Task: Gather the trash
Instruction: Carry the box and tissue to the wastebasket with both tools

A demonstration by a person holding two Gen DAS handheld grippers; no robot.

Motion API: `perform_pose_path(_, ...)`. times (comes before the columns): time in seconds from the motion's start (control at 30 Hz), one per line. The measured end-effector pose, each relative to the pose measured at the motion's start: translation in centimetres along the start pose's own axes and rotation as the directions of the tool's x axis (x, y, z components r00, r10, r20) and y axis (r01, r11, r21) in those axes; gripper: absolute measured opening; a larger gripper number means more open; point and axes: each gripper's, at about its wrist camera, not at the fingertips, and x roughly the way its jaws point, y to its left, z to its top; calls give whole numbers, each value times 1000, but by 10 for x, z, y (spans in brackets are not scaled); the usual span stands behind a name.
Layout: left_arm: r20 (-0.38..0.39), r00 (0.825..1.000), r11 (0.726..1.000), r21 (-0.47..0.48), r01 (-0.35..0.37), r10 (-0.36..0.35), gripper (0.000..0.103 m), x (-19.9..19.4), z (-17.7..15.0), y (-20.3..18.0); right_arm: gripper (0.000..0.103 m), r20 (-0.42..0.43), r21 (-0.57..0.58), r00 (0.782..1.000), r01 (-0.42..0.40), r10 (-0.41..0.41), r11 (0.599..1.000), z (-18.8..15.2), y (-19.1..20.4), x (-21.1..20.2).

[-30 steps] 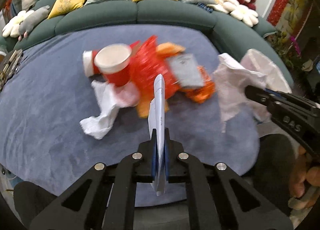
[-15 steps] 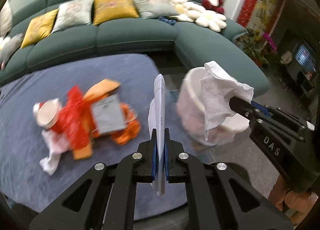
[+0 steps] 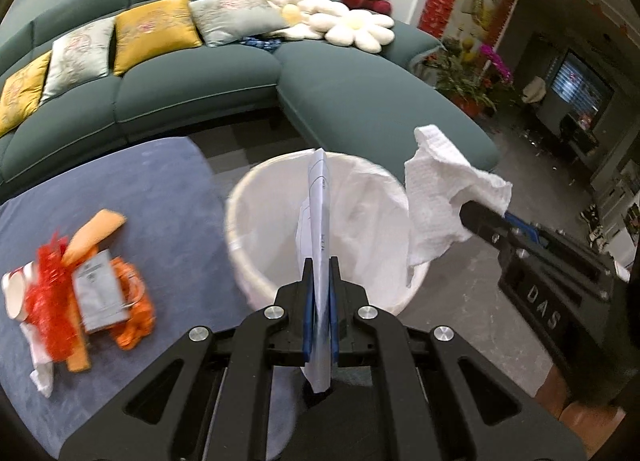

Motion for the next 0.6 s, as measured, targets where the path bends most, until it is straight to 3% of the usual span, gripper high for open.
perform_pose_path(0.37,-52,999,1000,-1,14,-14,10,54,26,-25,8,0,55,1000,20,-20,998,5,-32,19)
perform_pose_path(0.43,-63,998,1000,-15,21,-22,18,60,28,-23,8,-2,65,1000,23,-23,998,8,-38,23)
perform_pose_path(0.5,-65,998,1000,-28,10,-11,37,65,30,-22,8,-4,71,1000,23,-23,997,9,-40,26)
perform_pose_path(0.53,-59,998,999,-35,4,-7,40,67,32,-21,8,-5,72,1000,25,-25,997,10,-41,28)
perform_pose_path(0.6,-54,999,999,-46,-3,1,56,67,32,-19,8,-6,73,1000,24,-24,997,12,-42,31)
